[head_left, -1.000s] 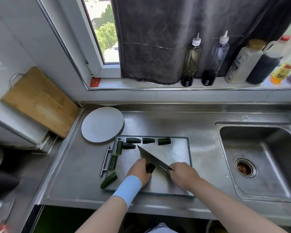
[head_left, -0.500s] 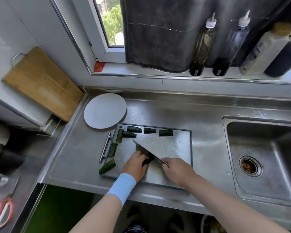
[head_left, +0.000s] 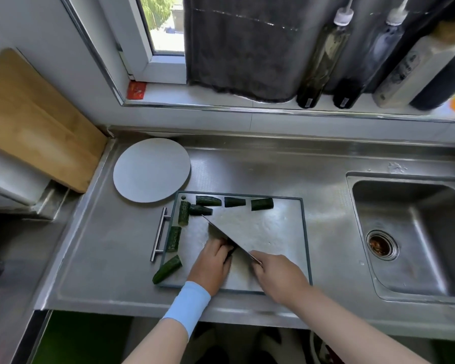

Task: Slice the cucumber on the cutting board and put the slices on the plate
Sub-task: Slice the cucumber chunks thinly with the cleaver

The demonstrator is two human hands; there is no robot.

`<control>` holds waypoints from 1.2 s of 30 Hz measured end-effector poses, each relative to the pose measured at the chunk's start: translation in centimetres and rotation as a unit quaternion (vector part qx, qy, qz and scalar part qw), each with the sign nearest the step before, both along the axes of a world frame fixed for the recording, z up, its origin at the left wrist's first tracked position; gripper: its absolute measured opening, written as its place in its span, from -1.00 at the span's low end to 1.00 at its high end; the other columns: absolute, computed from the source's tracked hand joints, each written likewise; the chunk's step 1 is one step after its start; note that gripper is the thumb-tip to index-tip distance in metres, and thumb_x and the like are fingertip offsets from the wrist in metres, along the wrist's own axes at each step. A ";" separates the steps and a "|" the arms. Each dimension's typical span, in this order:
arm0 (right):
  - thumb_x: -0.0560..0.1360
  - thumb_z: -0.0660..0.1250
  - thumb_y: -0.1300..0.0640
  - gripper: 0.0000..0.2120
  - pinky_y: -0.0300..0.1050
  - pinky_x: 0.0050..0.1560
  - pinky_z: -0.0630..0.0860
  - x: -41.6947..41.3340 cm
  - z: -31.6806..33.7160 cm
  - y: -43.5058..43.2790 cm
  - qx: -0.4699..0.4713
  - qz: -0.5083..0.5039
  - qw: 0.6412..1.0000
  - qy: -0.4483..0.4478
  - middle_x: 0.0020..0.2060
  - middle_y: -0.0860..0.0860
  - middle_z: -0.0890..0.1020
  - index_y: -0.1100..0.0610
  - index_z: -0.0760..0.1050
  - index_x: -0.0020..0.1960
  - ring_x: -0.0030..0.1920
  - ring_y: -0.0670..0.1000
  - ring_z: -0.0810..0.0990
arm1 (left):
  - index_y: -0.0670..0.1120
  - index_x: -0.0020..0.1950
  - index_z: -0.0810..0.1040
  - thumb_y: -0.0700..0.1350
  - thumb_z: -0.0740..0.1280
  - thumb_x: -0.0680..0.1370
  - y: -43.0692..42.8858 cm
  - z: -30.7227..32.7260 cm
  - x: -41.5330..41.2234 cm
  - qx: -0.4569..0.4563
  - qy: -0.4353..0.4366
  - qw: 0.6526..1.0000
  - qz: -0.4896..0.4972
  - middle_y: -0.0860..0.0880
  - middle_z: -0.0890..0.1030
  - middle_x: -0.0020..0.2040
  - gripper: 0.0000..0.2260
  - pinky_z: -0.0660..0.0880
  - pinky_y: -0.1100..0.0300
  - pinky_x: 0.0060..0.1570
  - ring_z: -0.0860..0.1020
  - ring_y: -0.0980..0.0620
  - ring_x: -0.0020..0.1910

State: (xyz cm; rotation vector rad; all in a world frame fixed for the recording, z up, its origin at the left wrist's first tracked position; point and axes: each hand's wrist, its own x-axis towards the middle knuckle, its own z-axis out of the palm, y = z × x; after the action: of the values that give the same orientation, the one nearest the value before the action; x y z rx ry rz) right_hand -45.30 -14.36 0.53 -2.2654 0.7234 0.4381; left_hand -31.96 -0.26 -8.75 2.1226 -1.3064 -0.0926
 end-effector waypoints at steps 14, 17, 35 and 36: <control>0.66 0.07 0.03 -0.80 -0.08 -0.30 0.35 0.8 0.3 1.1 -0.056 0.009 0.998 0.001 -0.26 -0.06 0.56 -0.10 0.46 0.14 -0.25 0.04 0.50 | -0.25 -0.03 0.65 -0.28 0.39 0.51 -0.5 -1.4 1.0 -0.067 -0.028 0.997 -0.030 -0.14 0.61 -0.05 -0.92 0.53 0.03 -0.14 0.56 -0.14 -0.11; 0.65 0.07 0.04 -0.77 -0.06 -0.28 0.38 0.6 0.7 1.4 -0.090 0.022 0.996 0.003 -0.25 -0.05 0.55 -0.11 0.43 0.24 -0.25 0.06 0.49 | -0.22 -0.02 0.66 -0.29 0.44 0.46 -0.4 -1.4 1.3 -0.060 -0.023 0.997 -0.030 -0.16 0.62 -0.05 -0.88 0.54 0.01 -0.16 0.57 -0.17 -0.10; 0.66 0.03 0.03 -0.78 -0.04 -0.31 0.37 -1.5 1.4 1.7 -0.088 0.011 0.996 0.001 -0.25 0.00 0.58 -0.10 0.38 0.24 -0.26 0.11 0.51 | -0.21 -0.07 0.66 -0.33 0.52 0.35 -0.6 0.2 0.8 -0.055 -0.017 0.998 -0.005 -0.15 0.62 -0.05 -0.81 0.51 0.15 0.01 0.55 -0.11 -0.02; 0.67 0.03 0.03 -0.77 -0.05 -0.32 0.36 -1.6 1.4 1.8 -0.085 0.011 0.996 0.000 -0.26 -0.02 0.56 -0.11 0.39 0.24 -0.27 0.10 0.49 | -0.21 -0.07 0.66 -0.33 0.52 0.34 -0.5 0.2 0.8 -0.055 -0.017 0.998 -0.005 -0.14 0.62 -0.06 -0.81 0.51 0.16 0.02 0.55 -0.10 -0.02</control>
State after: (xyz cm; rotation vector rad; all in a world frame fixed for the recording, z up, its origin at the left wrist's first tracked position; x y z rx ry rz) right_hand -46.86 -12.61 1.94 -2.4347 0.7622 0.4009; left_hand -31.19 -0.73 -8.52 2.0335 -1.3118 0.0117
